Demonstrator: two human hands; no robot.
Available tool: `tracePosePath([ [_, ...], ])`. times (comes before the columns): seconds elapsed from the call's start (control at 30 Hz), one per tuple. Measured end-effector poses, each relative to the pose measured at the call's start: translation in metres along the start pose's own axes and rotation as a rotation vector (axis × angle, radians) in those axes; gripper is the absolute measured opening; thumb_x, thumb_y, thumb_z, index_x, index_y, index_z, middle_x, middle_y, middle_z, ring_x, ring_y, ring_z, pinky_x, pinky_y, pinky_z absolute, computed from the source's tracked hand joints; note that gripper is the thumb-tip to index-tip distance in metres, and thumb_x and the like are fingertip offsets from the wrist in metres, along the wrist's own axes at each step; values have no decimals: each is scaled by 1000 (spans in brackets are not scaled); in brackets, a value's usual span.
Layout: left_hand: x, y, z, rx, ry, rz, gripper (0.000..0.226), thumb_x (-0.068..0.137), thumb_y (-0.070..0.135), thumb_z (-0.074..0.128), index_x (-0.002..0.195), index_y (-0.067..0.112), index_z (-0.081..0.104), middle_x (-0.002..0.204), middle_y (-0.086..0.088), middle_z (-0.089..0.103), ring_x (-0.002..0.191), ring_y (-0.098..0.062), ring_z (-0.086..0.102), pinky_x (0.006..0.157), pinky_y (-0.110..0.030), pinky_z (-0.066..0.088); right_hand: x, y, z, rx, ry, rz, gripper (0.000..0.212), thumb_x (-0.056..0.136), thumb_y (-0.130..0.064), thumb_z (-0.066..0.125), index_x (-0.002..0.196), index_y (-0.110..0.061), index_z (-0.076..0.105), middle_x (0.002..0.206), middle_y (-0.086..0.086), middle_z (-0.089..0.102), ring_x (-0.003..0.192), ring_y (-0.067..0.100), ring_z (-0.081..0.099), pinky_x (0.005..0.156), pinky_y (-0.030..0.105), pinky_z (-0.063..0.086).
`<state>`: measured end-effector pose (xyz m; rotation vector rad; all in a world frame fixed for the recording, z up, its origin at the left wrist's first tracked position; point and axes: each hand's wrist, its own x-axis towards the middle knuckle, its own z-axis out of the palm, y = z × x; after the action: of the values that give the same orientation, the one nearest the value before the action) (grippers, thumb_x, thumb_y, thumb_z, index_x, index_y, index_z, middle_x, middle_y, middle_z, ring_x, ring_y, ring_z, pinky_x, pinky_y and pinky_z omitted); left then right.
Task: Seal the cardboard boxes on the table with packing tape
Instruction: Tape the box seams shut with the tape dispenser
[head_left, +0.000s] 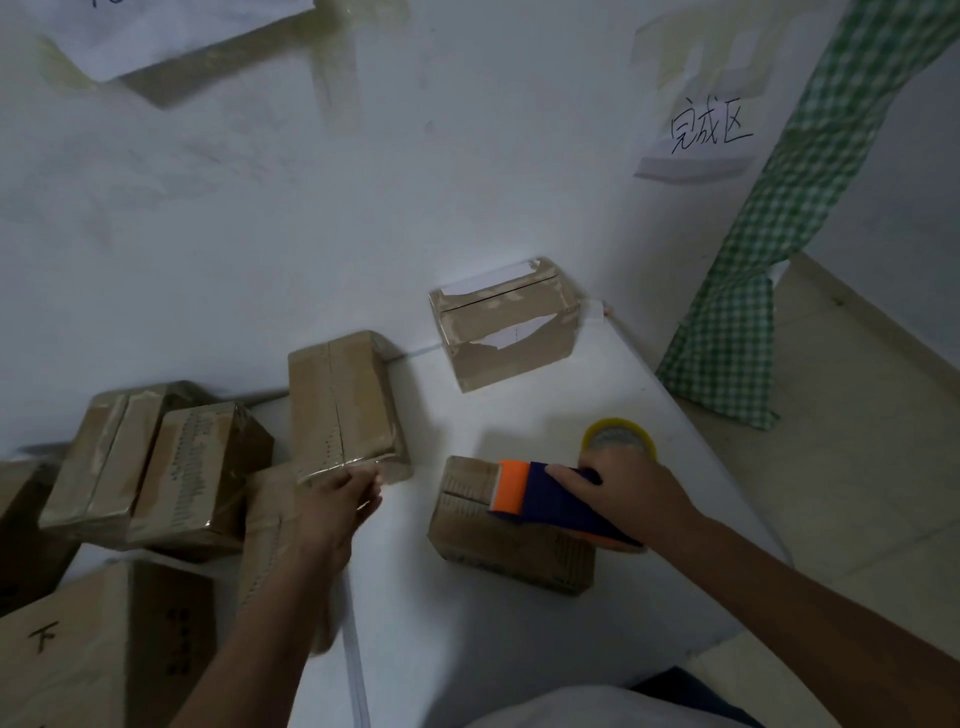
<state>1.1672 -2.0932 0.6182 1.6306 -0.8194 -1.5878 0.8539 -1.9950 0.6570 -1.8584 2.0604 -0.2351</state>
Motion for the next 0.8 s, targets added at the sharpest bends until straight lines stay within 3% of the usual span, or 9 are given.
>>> tracePosePath([
  [0.2, 15, -14, 2, 68, -77, -58, 14, 94, 14, 65, 80, 12, 65, 71, 1, 65, 64, -7, 59, 64, -19, 51, -2, -4, 2, -90, 15, 51, 57, 93, -66, 37, 56, -22, 42, 56, -1, 40, 49, 8, 39, 44, 22, 23],
  [0.43, 26, -35, 13, 99, -51, -116, 13, 93, 10, 65, 80, 9, 65, 71, -4, 62, 64, -11, 54, 65, -21, 47, -1, -7, 3, -122, -18, 96, 56, 92, -68, 35, 59, -23, 40, 60, -1, 41, 53, 9, 40, 48, 25, 32],
  [0.6, 19, -62, 40, 162, -112, -186, 12, 95, 8, 60, 94, 0, 69, 82, -15, 67, 72, -21, 60, 62, -24, 46, 1, -9, 6, -151, -4, 114, 55, 91, -69, 36, 59, -24, 38, 60, -3, 41, 52, 7, 39, 44, 23, 27],
  [0.7, 12, -69, 48, 281, -104, -116, 14, 98, 13, 57, 98, 5, 69, 91, -14, 72, 81, -25, 66, 63, -28, 51, 1, -9, 7, -150, 0, 121, 54, 91, -69, 35, 59, -26, 38, 61, -5, 40, 52, 5, 37, 44, 22, 25],
  [0.8, 12, -68, 48, 431, -96, -39, 13, 98, 19, 57, 96, 11, 67, 96, -13, 71, 92, -30, 66, 75, -39, 53, 4, -11, 9, -148, 3, 121, 54, 90, -70, 35, 62, -25, 44, 61, -6, 43, 55, 7, 42, 45, 23, 29],
])
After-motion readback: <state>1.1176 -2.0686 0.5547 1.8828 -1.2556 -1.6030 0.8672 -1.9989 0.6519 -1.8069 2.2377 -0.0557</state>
